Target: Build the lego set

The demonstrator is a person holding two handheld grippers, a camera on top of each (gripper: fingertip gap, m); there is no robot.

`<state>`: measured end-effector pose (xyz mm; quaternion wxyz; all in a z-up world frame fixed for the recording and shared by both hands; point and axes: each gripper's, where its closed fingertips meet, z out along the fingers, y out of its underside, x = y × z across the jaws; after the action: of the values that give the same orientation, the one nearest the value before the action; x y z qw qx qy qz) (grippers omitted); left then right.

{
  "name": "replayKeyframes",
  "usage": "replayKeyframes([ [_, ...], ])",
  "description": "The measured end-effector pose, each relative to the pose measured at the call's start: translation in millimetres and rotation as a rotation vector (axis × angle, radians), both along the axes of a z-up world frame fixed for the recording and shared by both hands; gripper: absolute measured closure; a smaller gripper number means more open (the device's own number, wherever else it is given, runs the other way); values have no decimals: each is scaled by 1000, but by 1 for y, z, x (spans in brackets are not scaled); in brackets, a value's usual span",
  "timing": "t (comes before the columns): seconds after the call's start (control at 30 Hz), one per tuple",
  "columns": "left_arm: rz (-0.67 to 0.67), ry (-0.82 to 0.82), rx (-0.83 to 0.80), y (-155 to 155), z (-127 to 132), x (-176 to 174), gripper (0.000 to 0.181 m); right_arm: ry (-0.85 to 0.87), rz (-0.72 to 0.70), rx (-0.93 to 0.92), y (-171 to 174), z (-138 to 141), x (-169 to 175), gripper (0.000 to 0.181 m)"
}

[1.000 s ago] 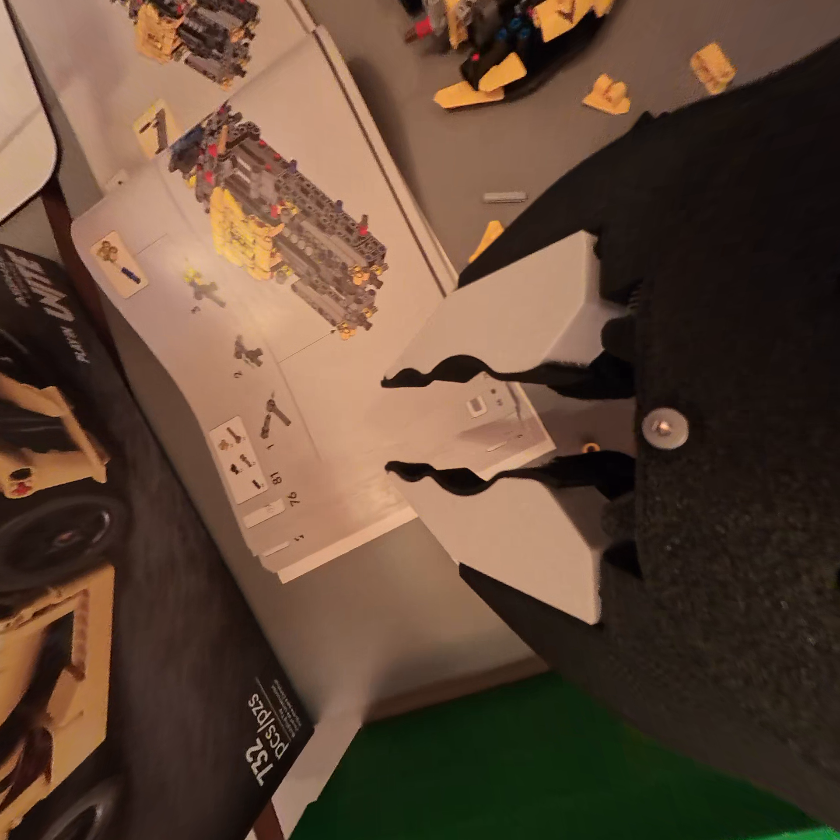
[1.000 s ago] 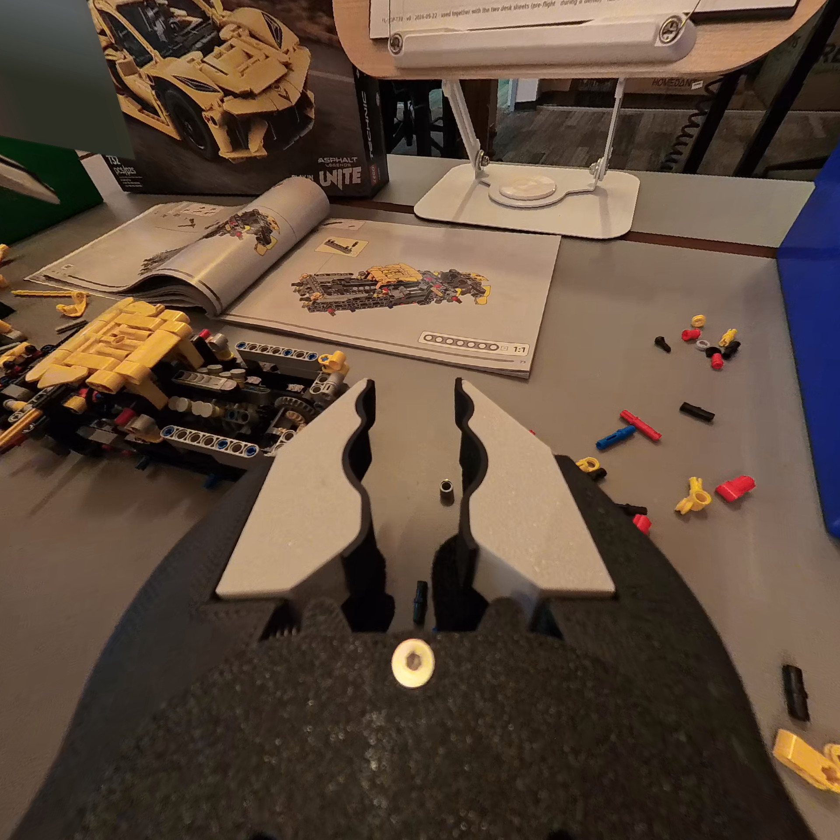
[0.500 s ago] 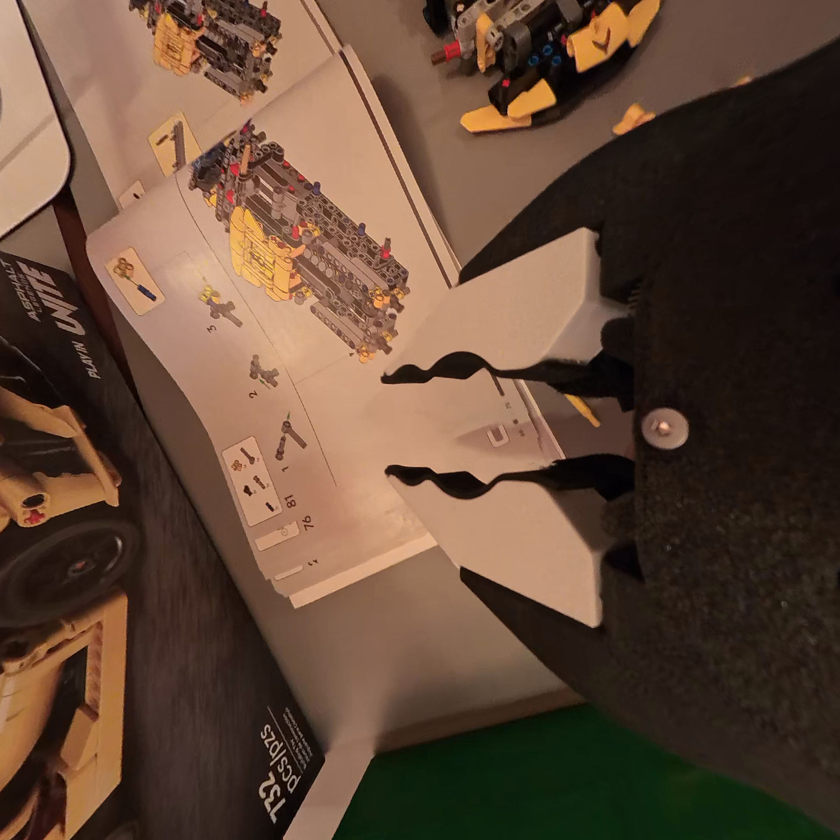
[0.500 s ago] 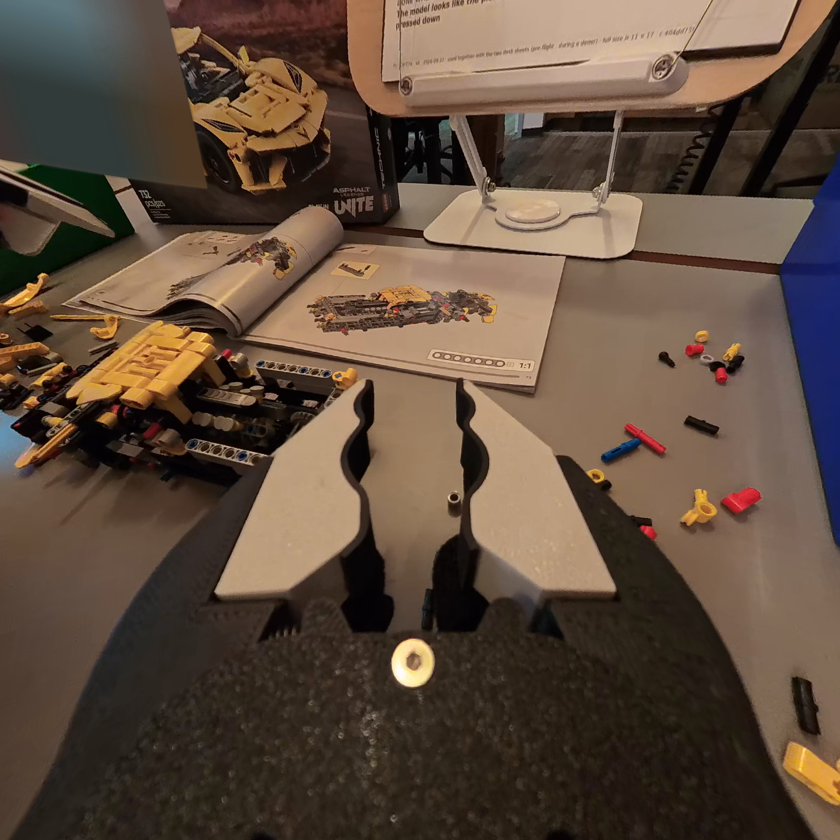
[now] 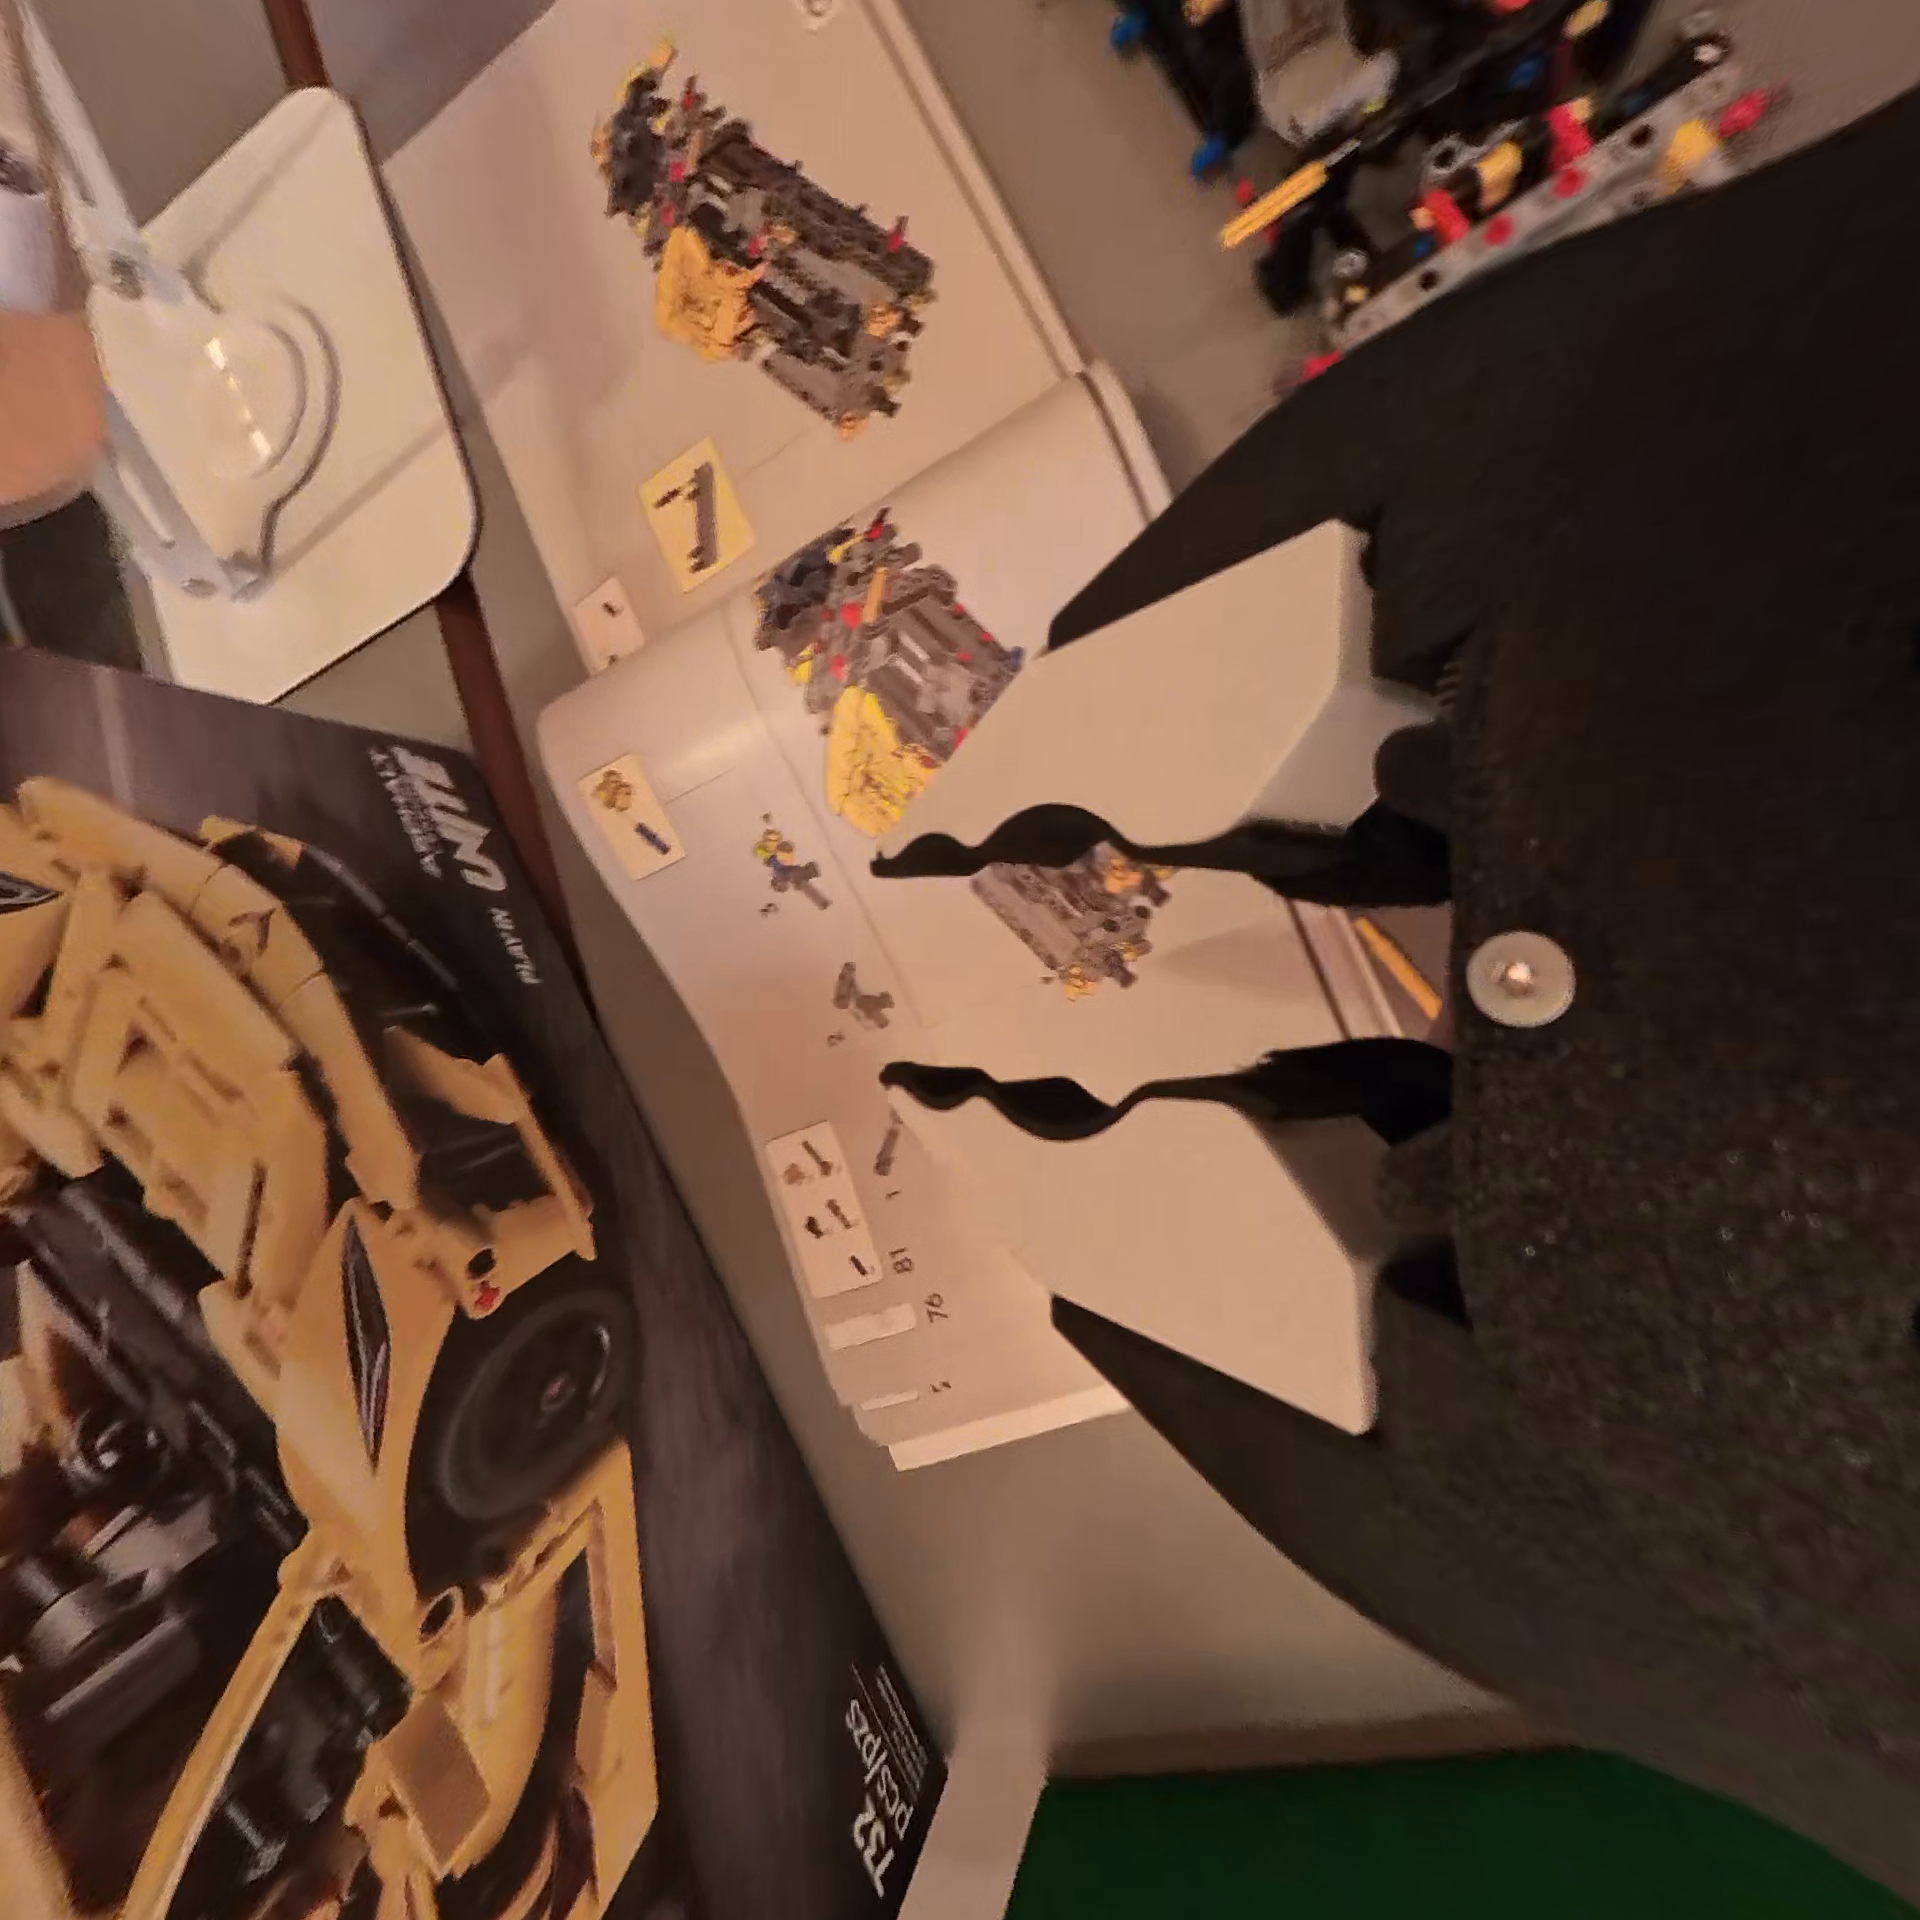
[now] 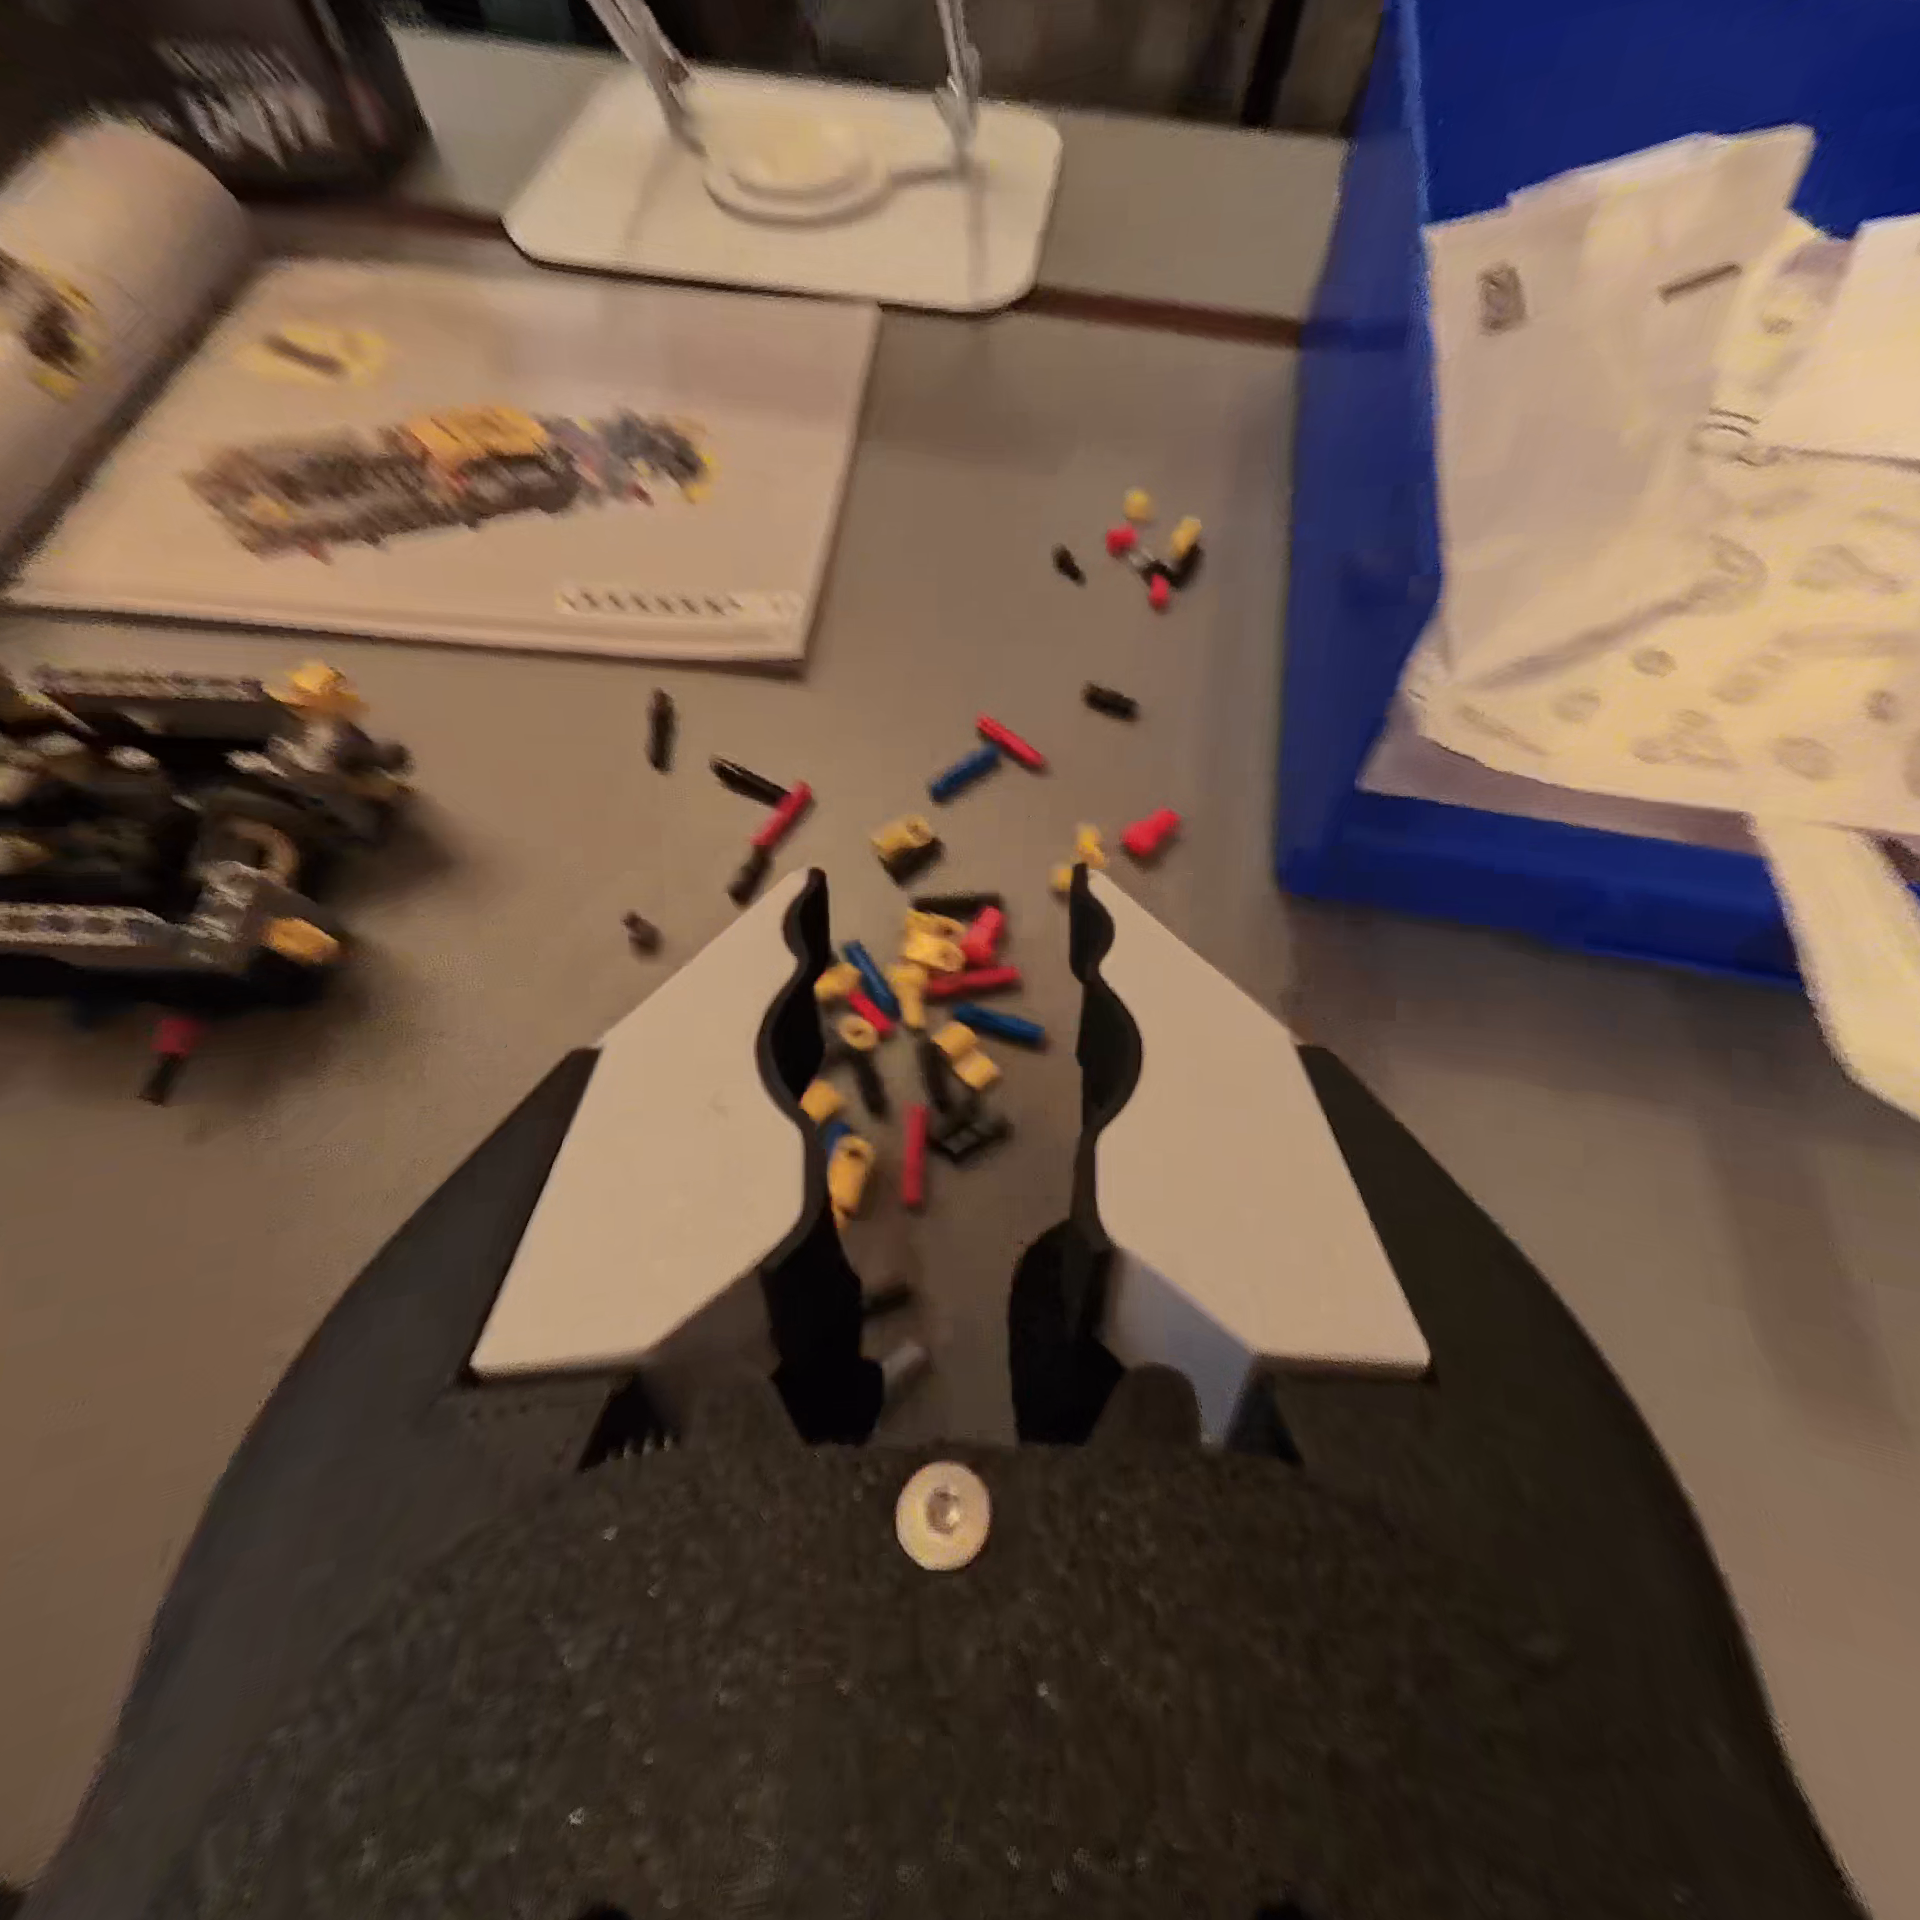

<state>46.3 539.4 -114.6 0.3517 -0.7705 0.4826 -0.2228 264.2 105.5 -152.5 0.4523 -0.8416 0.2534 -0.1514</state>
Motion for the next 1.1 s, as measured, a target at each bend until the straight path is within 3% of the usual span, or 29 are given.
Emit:
replayKeyframes([
  [0.17, -42, -36, -58, -13, -14, 16, 145, 45, 33, -97, -41, -11, -6, 139],
  [0.3, -63, -94, 11, -21, -14, 7, 145, 80, 109, -134, -66, -13, -20, 149],
  [0.47, -62, -101, 42, -12, -8, -5, 145, 133, 250, -139, -60, -18, -46, 149],
  [0.6, -53, -154, -52, -6, -16, -8, 145, 201, 334, -218, -62, -29, -68, 157],
  [0.7, -56, -193, -119, -6, -14, -9, 145, 189, 335, -297, -70, -38, -68, 155],
  [1.1, -58, -170, -65, -6, -12, -11, 145, 196, 326, -346, -65, -61, -62, 150],
])
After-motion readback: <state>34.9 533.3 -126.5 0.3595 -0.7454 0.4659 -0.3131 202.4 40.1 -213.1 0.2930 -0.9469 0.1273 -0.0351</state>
